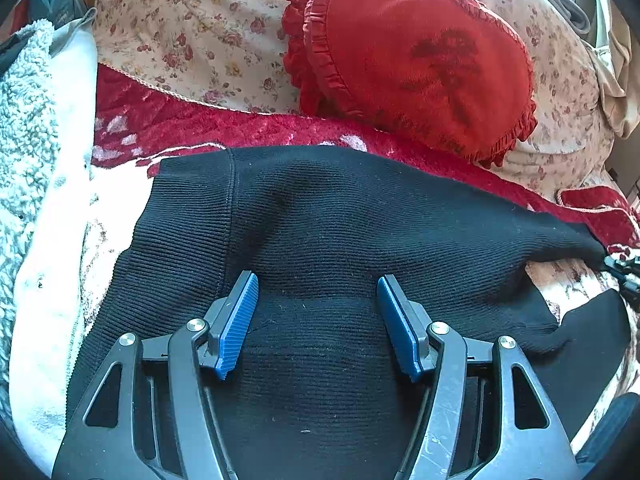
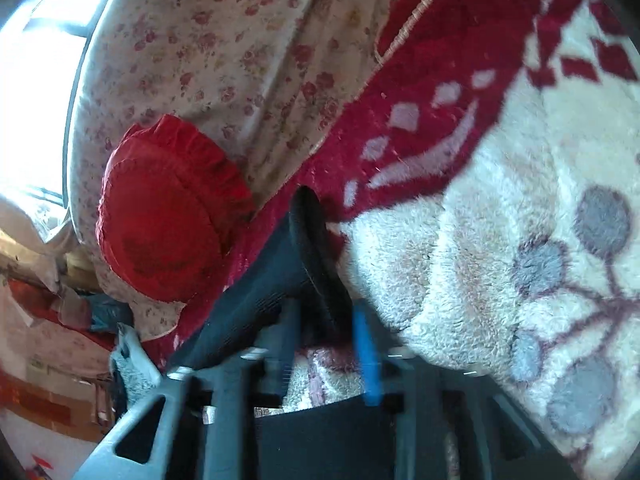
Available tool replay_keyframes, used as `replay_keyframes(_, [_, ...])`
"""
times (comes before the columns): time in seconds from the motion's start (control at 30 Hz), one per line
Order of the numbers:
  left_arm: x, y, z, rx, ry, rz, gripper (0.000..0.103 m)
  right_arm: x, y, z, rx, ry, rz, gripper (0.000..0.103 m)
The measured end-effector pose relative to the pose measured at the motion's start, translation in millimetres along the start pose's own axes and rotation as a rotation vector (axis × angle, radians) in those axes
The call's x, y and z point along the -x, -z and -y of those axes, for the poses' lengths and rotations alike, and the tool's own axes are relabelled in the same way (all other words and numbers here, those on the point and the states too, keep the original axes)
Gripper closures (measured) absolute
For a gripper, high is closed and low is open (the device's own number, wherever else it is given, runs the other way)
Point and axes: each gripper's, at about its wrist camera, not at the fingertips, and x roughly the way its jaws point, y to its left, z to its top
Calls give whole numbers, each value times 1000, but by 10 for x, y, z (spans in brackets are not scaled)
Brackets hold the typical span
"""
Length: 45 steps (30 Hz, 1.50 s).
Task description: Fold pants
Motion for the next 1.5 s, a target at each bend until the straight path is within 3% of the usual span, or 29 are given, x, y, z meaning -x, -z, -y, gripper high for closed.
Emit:
replay_keyframes(0.1, [0, 3, 1, -3, -1, 5, 41, 210, 45, -362, 121, 15, 27, 98])
replay_keyframes(0.2, [-4, 3, 2, -2, 0, 4, 41, 630, 29, -852, 227, -69, 102, 99])
replay_keyframes(0.27, [1, 8, -2, -3, 0, 6, 41, 792, -25, -1033, 305, -71, 145, 99])
replay_keyframes(0.4, [10, 10, 2, -4, 0, 9, 41, 412, -175, -761, 260, 153, -47, 99])
replay_keyframes(0.47, [11, 10, -1, -5, -1, 10, 41, 391, -138, -720, 271, 149, -46, 99])
replay_keyframes(0.53, [14, 9, -3, -5, -1, 10, 41, 253, -110, -579, 284, 254, -55, 99])
replay_keyframes(0.6, [11, 9, 4, -4, 2, 12, 41, 111, -85, -428, 243, 296, -92, 99])
replay_keyframes(0.63, [14, 12, 9, -4, 1, 13, 41, 97, -57, -421, 272, 338, -79, 99])
replay_keyframes(0.7, [14, 12, 11, -6, -2, 15, 41, 131, -1, -476, 363, 590, 17, 99])
replay_keyframes(0.73, [16, 13, 10, -6, -2, 17, 41, 178, -4, -499, 380, 656, 63, 99])
replay_keyframes(0.77, [15, 12, 8, -5, -1, 18, 41, 220, -4, -531, 373, 656, 95, 99])
replay_keyframes(0.83, [20, 12, 15, -6, -2, 21, 41, 323, -4, -664, 356, 537, 134, 99])
replay_keyframes(0.9, [19, 15, 9, -5, 0, 22, 41, 278, 79, -840, 397, 335, 85, 99])
replay_keyframes(0.97, [18, 18, 11, -6, 0, 21, 41, 125, 182, -944, 460, 228, -8, 99])
replay_keyframes(1.0, [16, 16, 17, -6, 1, 21, 41, -20, 248, -946, 521, 263, -57, 99])
replay_keyframes(1.07, [18, 21, 14, -5, -1, 22, 41, -249, 289, -788, 546, 450, -124, 99])
replay_keyframes(1.23, [22, 28, 13, -5, 0, 25, 41, -111, 67, -836, 461, 403, -96, 95])
replay_keyframes(1.3, [26, 23, 9, -2, 5, 27, 41, -124, -131, -904, 464, 402, -92, 78])
replay_keyframes(1.33, [27, 20, 8, 0, 7, 28, 41, -163, -206, -907, 449, 397, -108, 75])
replay_keyframes(1.5, [30, 21, 0, 3, 11, 29, 41, -336, -600, -889, 316, 375, -142, 75])
